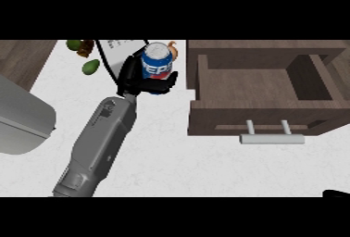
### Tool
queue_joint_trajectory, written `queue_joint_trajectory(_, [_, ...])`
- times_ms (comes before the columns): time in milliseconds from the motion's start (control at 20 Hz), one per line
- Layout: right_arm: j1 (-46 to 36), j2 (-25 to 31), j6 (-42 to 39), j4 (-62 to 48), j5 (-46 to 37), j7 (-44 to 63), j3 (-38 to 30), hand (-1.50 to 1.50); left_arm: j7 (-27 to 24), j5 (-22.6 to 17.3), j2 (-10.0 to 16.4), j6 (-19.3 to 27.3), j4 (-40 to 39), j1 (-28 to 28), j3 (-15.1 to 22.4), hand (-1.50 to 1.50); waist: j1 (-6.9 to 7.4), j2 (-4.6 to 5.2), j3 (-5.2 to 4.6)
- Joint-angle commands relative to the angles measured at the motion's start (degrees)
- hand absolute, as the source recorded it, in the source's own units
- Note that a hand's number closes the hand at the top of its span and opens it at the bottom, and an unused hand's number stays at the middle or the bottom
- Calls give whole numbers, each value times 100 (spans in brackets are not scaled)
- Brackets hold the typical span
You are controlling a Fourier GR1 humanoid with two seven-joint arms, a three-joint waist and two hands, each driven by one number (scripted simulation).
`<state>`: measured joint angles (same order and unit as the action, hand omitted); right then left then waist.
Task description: Pick up the can, place it into the drawer and close the drawer
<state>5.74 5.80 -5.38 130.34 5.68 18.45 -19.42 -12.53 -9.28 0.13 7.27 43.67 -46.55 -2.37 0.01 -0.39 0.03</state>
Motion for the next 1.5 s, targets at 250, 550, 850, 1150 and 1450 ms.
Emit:
queue_joint_trajectory(250, [-90, 96, 30, 85, -67, 178, -37, -150, 1993, -97, 139, 605, 1227, -1045, 394, 150, 1, 12, -1])
queue_joint_trajectory(550, [-108, 2, 22, -83, -182, -45, 48, -150, 2565, -80, -13, 1267, 1229, -1699, 872, 150, -38, 24, -1])
queue_joint_trajectory(850, [-620, 227, 141, -202, -94, 304, -1, -150, 2104, -440, -13, 1519, -162, -2783, 852, 150, -159, 73, 0])
queue_joint_trajectory(1150, [-272, 160, -9, 133, 161, 276, -58, -150, 2277, -713, -13, 1671, -1210, -3786, 974, 150, -334, 96, 6])
queue_joint_trajectory(1450, [-640, 138, 135, 97, -47, 432, 234, -150, 2235, -1180, -13, 2005, -1796, -4333, 1402, 150, -457, 133, 9])
